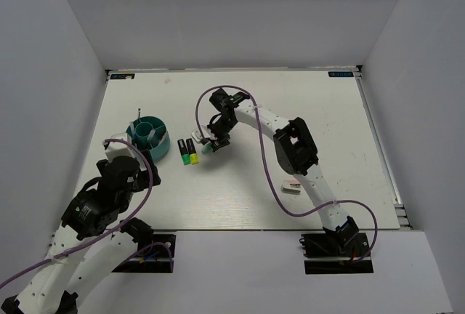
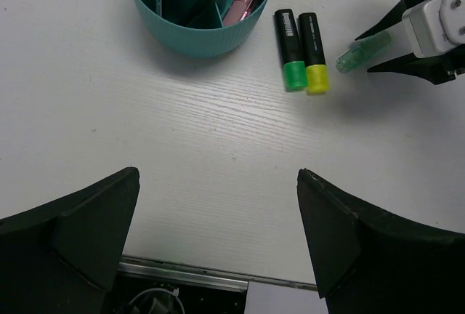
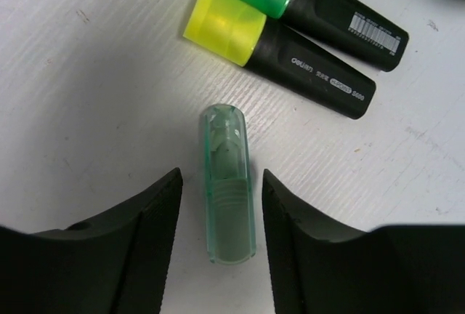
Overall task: Sort the stationery into containers
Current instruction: Pick up the stationery from the center of the board.
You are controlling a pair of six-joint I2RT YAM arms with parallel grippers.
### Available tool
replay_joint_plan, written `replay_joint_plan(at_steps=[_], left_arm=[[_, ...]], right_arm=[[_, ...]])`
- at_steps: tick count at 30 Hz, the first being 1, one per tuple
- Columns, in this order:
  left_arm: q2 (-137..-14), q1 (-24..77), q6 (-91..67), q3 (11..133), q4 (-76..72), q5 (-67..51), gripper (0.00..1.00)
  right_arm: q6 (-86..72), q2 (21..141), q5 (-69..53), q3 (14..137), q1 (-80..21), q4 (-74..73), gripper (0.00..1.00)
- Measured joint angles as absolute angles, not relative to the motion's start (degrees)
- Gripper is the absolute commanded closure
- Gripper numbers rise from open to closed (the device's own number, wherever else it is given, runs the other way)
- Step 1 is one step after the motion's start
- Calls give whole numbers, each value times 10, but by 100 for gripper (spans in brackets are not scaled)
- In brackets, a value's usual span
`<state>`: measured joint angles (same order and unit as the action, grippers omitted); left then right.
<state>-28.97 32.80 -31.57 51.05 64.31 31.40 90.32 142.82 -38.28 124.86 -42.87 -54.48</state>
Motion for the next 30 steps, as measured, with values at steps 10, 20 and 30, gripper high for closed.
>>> replay_joint_plan(at_steps=[10,20,30], left_arm=[[-283,328,-322,510,647,312,0],[-279,328,-330,500,649,308,0],[-267,328,-336,495,660,306,0]], right_arm=[[967,1437,-361,1270,-429,-629,62],[981,1400,-346,1208,-431,-662,47],[951,1394,-299,1206,-459,-664,58]])
